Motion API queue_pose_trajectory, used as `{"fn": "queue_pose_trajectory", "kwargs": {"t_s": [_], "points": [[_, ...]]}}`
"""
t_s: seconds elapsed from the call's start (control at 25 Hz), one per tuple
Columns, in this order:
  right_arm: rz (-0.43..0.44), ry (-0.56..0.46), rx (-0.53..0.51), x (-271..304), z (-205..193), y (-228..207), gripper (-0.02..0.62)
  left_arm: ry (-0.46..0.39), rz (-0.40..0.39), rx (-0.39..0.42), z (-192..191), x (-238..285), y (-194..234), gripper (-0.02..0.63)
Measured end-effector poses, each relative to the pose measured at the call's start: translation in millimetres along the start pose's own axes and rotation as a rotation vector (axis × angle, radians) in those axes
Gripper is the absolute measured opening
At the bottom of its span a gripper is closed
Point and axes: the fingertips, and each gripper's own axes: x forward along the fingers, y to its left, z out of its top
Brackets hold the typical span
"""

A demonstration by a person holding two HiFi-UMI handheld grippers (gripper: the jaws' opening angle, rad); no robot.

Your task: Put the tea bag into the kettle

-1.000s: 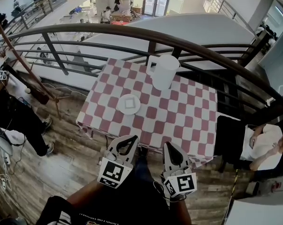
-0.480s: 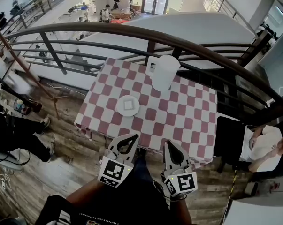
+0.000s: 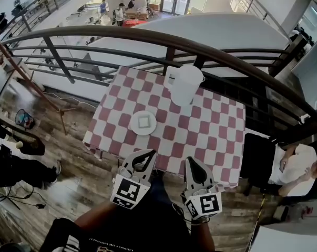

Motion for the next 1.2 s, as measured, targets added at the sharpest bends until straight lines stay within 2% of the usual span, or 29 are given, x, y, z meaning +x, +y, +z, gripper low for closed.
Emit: {"fn": "queue_pose_trajectory", "kwargs": {"t_s": [0.64,1.2], "points": [[-0.033,0.024,0.012,49.0,0.3,-48.1,0.014,0.021,-0.026,-0.003,11.5,60.8,28.3,-0.002],[-0.048,0.040,0.021,91.5,1.3,-91.3,0.014,0.044,-0.010,-0.013,19.0,109.7,57.0,-0.002]]}}
